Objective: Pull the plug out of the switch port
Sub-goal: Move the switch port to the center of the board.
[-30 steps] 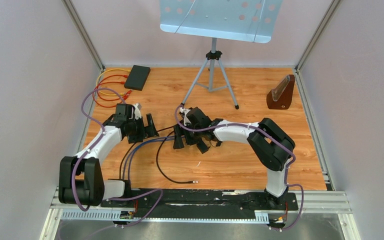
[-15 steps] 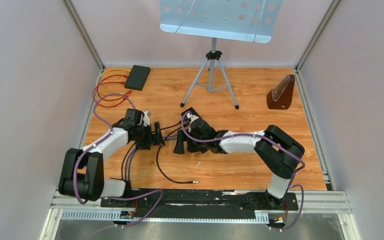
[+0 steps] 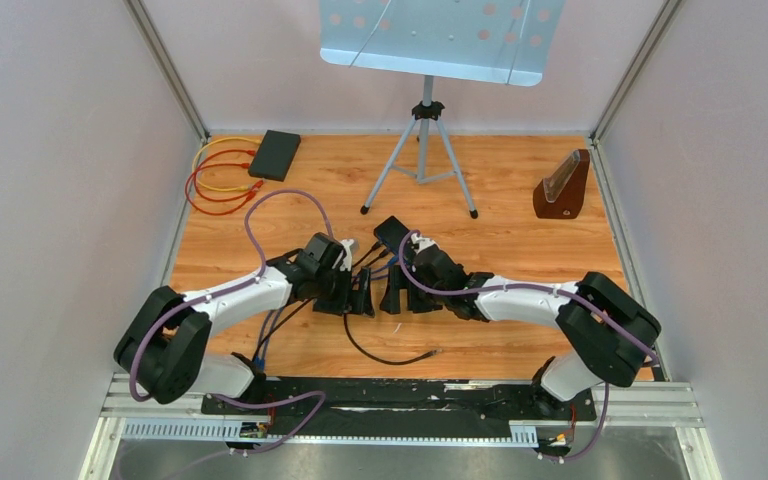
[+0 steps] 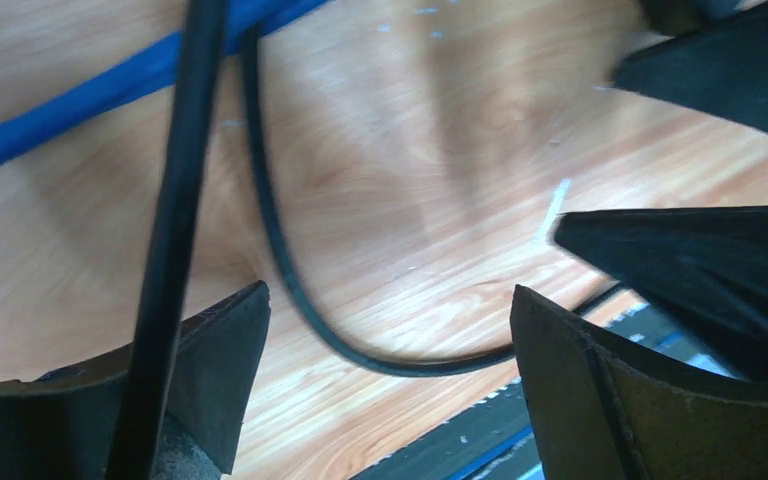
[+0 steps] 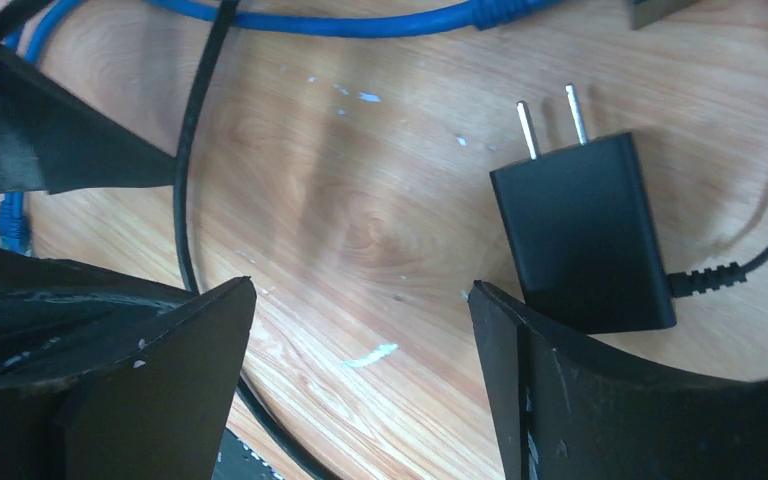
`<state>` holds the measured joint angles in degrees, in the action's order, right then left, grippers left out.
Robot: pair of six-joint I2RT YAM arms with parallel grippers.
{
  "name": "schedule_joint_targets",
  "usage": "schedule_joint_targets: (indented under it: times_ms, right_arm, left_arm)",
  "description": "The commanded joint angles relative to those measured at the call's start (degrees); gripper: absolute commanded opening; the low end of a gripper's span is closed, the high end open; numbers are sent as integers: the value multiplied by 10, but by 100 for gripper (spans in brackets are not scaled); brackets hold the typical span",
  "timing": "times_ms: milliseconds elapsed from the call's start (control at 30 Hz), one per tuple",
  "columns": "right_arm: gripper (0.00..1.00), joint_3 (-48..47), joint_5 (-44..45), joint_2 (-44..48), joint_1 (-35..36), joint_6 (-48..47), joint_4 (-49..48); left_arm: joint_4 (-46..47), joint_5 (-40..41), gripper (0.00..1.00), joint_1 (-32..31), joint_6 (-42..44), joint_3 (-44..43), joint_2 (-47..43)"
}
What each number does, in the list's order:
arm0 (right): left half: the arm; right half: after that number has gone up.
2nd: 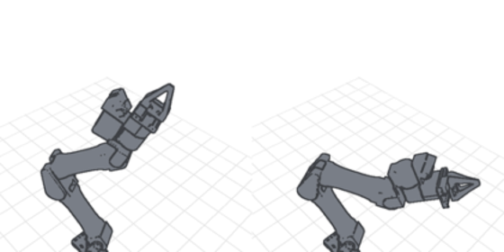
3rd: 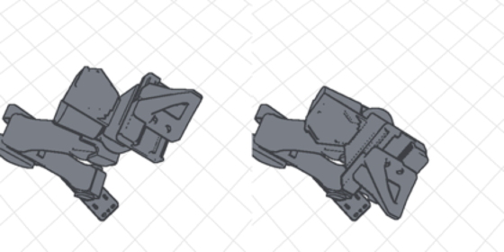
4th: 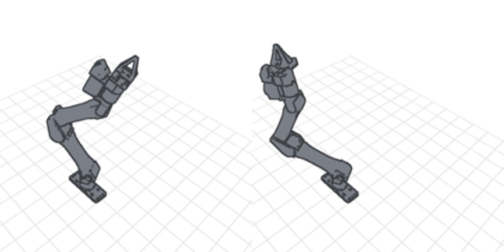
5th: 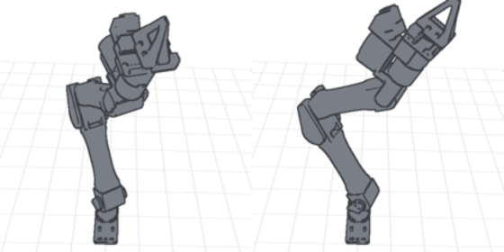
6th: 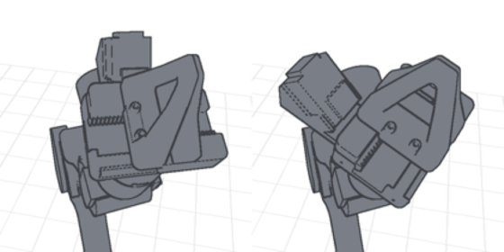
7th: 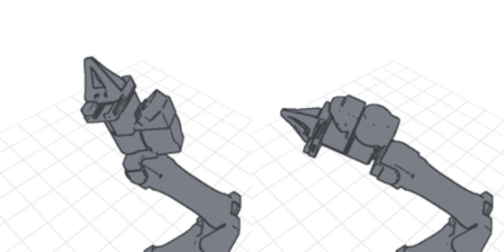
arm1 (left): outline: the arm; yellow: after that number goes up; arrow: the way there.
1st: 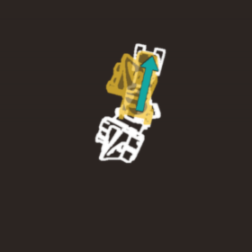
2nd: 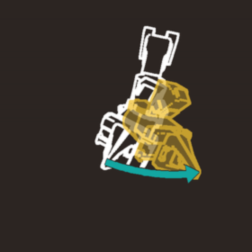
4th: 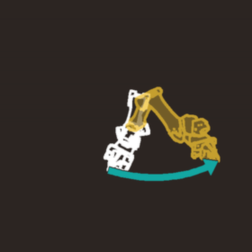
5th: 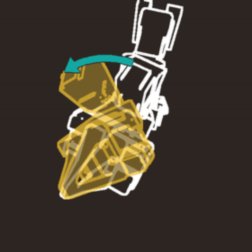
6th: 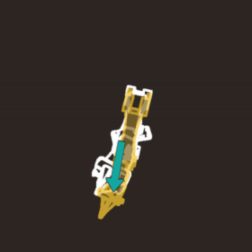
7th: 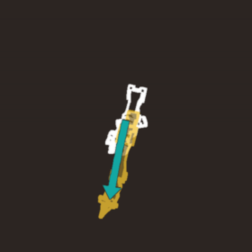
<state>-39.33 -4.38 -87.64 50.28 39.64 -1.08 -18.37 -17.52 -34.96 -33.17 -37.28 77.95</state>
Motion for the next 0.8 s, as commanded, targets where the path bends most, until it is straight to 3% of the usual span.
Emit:
schedule_joint_targets:
  times_ms: [0, 67, 167, 267, 367, 433, 467, 533, 767]
  right_arm:
    - [84, -13, -10, 34, -6, -20, 44]
    - [84, -17, -29, 42, -5, -10, 42]
    - [84, -14, -48, 49, -5, 5, 31]
    - [84, -13, -47, 58, -4, 5, 31]
    - [84, -17, -56, 64, -5, 7, 34]
    - [83, -20, -69, 66, -4, 12, 35]
    - [83, -21, -70, 67, -4, 14, 34]
    - [84, -19, -68, 69, -4, 15, 34]
    - [84, -20, -71, 51, -4, 23, 34]
  left_arm:
    - [-124, 141, 99, -9, 15, -50, -45]
    - [-137, 152, 100, -9, 39, -66, -83]
    - [-128, 88, 100, -9, 82, -95, -125]
    - [-163, 5, 100, -9, 130, -144, -116]
    - [-197, -15, 100, -9, 153, -193, -90]
    - [-241, 48, 100, -9, 154, -220, -76]
    - [-259, 131, 100, -9, 141, -224, -77]
    - [-262, 223, 100, -9, 139, -225, -87]
    - [-288, 369, 100, -8, 163, -234, -66]
